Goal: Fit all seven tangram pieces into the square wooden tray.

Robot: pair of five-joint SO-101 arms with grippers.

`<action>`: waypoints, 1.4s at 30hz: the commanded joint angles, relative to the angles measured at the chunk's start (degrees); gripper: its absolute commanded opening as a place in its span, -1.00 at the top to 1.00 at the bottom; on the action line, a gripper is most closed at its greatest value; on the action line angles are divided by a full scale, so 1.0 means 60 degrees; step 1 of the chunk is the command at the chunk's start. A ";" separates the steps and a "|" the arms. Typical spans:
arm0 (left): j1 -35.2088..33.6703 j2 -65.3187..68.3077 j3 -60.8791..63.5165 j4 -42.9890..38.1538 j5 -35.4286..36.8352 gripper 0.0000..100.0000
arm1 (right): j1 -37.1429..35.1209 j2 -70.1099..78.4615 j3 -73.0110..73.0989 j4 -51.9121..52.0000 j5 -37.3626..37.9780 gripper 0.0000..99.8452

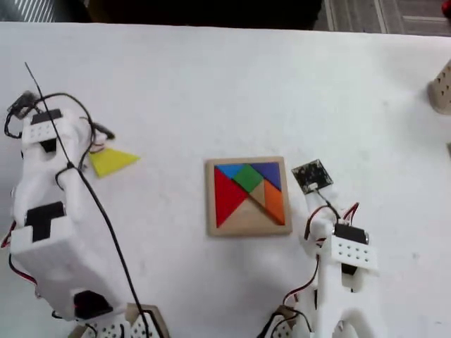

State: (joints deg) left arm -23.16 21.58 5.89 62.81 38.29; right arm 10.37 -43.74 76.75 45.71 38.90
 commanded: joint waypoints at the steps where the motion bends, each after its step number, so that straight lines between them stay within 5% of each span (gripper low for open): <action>1: 0.0095 0.0593 -0.0601 0.0630 0.0615 0.31 | -0.0139 -0.0271 -0.0073 0.0037 0.0147 0.96; 9: 0.0212 0.1780 -0.1773 0.2227 0.0615 0.31 | -0.0168 -0.0271 -0.0073 0.0081 0.0542 0.96; 33: 0.0374 0.1839 -0.2125 0.1568 0.0527 0.32 | -0.0125 -0.0271 -0.0073 0.0095 0.0571 0.96; 42: -0.0183 0.1941 -0.2740 0.1480 -0.1553 0.87 | -0.0139 -0.0271 -0.0073 0.0095 0.0586 0.96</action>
State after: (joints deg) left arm -23.08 33.45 -8.35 72.75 33.98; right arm 10.11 -43.74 76.75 45.71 41.71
